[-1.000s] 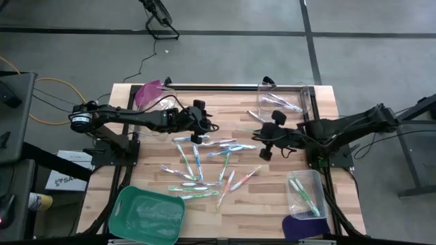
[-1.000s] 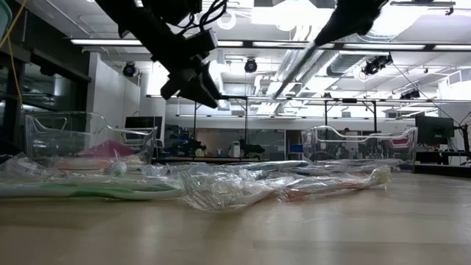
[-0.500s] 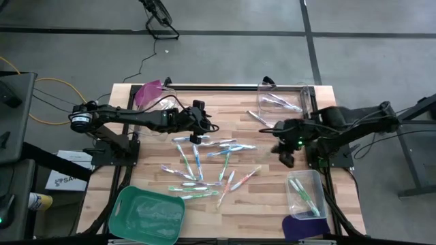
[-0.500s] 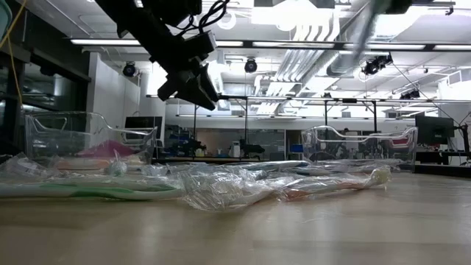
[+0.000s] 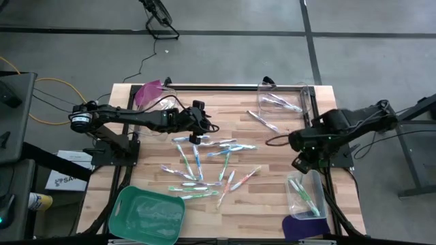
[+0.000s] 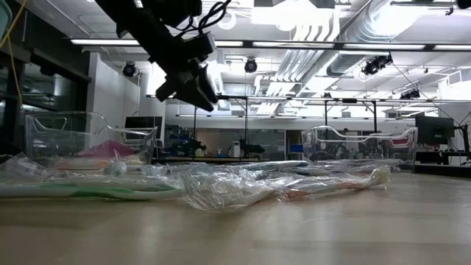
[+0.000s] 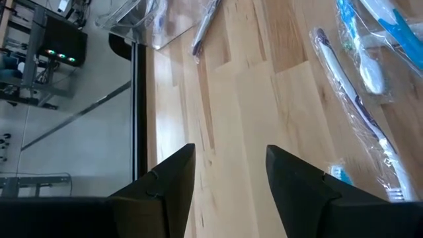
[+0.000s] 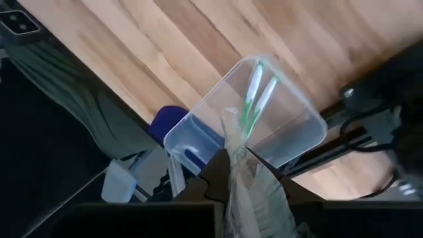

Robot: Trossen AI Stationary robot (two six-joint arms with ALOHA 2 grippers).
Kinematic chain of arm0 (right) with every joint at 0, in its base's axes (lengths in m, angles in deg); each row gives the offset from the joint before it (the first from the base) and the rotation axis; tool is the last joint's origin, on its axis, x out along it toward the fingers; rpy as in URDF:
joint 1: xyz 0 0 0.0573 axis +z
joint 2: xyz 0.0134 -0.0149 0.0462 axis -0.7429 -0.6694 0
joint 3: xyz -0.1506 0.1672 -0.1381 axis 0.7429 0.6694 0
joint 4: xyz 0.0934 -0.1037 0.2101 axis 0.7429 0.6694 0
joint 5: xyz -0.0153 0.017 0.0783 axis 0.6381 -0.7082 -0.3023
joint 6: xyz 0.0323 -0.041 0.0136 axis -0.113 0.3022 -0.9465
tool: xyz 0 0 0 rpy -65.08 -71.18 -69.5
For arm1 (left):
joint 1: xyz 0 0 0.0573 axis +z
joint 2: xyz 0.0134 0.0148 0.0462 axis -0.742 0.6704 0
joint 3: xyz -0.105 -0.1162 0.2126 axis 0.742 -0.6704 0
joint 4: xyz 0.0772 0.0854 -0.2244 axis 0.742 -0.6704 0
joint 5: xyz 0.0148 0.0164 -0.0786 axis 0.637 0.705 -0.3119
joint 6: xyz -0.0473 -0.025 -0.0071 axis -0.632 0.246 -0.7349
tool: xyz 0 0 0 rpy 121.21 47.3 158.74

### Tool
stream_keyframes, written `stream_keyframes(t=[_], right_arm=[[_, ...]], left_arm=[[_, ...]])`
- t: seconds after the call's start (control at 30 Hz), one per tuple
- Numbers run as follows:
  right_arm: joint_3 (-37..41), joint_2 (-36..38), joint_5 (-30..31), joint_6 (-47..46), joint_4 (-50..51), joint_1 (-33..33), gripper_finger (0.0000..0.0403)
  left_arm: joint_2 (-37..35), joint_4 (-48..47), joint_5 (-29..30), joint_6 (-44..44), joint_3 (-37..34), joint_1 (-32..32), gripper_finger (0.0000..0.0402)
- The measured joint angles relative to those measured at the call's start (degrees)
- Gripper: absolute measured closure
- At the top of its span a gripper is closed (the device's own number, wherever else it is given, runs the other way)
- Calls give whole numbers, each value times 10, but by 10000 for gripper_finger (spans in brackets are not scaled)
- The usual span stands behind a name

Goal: Pick & Place Toothbrushes
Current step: Put the green toothbrush into the white bin

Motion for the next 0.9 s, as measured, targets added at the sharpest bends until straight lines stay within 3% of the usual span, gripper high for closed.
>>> stream_keyframes(t=[0.3,0.5,0.6,0.9], right_arm=[[0,-35,21,-127,1,109,388],[0,-84,-59,-180,1,165,388],[0,-108,-99,-170,3,169,388],[0,-156,-135,-91,-3,136,388]], left_arm=[[0,-9,-1,0,0,0,225],[0,-9,-1,-3,0,0,225],[0,-9,-1,-3,0,0,225],[0,-15,-3,-5,0,0,225]])
